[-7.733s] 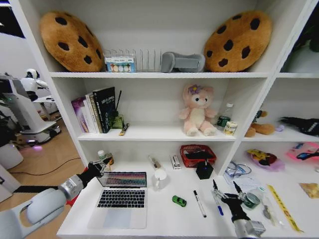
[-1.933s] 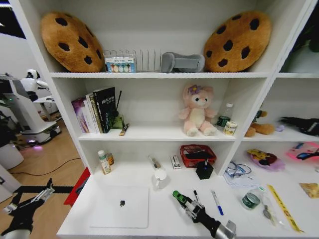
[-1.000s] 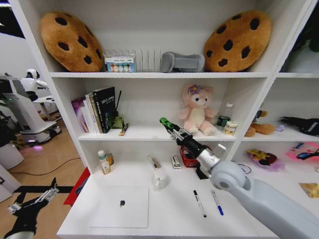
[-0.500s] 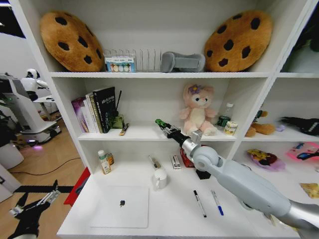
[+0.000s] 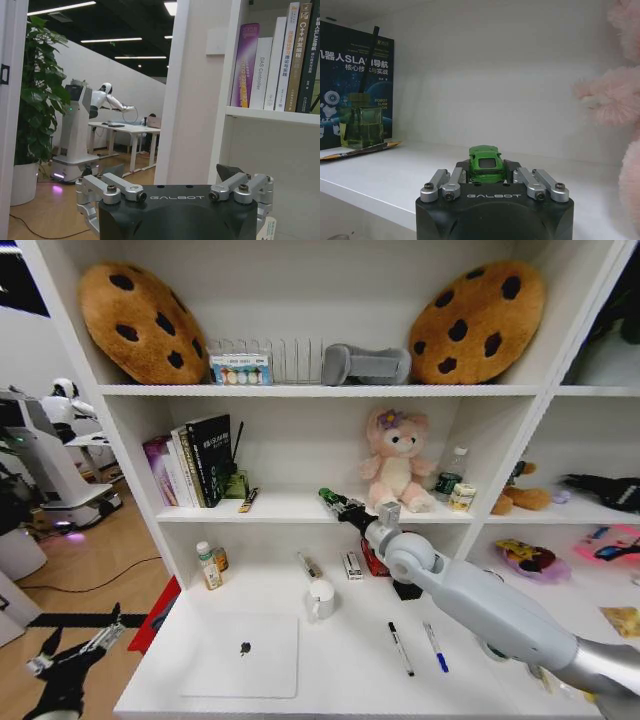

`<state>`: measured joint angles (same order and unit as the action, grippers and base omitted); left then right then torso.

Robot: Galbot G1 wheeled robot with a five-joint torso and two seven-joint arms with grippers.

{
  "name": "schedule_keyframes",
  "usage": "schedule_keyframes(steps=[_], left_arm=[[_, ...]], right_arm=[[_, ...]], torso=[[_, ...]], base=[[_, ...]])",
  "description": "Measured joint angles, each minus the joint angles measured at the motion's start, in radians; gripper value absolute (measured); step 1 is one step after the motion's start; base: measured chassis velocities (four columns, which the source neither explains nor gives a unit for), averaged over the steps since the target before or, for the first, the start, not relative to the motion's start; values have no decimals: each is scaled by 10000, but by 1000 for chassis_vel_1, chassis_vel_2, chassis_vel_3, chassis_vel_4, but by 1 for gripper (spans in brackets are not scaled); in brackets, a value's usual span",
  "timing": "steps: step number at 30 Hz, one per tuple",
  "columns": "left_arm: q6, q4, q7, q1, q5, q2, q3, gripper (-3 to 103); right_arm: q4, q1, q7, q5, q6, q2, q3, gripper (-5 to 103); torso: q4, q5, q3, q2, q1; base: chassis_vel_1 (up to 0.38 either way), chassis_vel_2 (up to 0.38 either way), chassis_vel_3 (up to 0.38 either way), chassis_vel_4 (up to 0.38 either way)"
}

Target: Organize the objects on the table.

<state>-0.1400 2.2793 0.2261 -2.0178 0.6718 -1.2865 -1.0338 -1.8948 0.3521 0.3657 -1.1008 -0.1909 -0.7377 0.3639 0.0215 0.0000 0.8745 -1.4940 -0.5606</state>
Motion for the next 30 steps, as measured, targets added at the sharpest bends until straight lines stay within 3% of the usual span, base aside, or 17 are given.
schedule_keyframes(steps=[5, 8, 10, 11, 14, 16, 18, 21, 24, 30], left_arm=[[-64, -44, -3, -62, 7, 6, -47, 100], [-67, -66, 0, -29, 36, 35, -72, 100], [-67, -68, 0, -14, 38, 40, -72, 100], [-67, -71, 3, 13, 39, 46, -62, 100], [-65, -78, 3, 22, 37, 46, -41, 100], [-63, -87, 3, 24, 36, 47, -40, 100], [-63, -96, 4, 24, 38, 49, -47, 100], [-62, -141, 11, 25, 85, 90, -138, 100], [-62, -150, -3, 29, 115, 115, -161, 100], [-62, -139, -70, 45, 71, 127, -65, 100]], right_arm=[[4, 22, 148, -42, -80, -46, -18, 33], [-3, 82, 173, -41, -127, -42, -35, 47], [-9, 94, 177, -41, -136, -42, -38, 47], [-38, 109, 177, -93, -169, -42, -65, 58], [-75, 108, 180, -132, -217, -37, -93, 58], [-176, 108, 203, -156, -243, -5, -174, 76], [-230, 108, 212, -177, -257, 14, -211, 76], [-972, 211, 245, -376, -321, 279, -563, 91], [-1804, 548, 205, -607, -529, 601, -1048, 99], [-3389, 1782, 209, -527, -737, 1518, -2485, 100]], torso=[[-1, 0, 0, 0, 0], [0, 0, -1, 0, 0], [0, 0, -1, 0, 0], [1, 0, 0, 0, 0], [0, 0, 0, 0, 0], [-1, 1, 0, 1, 0], [-1, 0, 0, 0, 0], [-2, -1, 0, 0, 0], [-2, -2, 0, 0, 0], [2, 2, -1, 0, 2]], base=[[0, 0, 0, 0], [0, 0, 0, 0], [0, 0, 0, 0], [0, 0, 0, 0], [0, 0, 0, 0], [0, 0, 0, 0], [0, 0, 0, 0], [0, 0, 0, 0], [0, 0, 0, 0], [0, 0, 0, 0]])
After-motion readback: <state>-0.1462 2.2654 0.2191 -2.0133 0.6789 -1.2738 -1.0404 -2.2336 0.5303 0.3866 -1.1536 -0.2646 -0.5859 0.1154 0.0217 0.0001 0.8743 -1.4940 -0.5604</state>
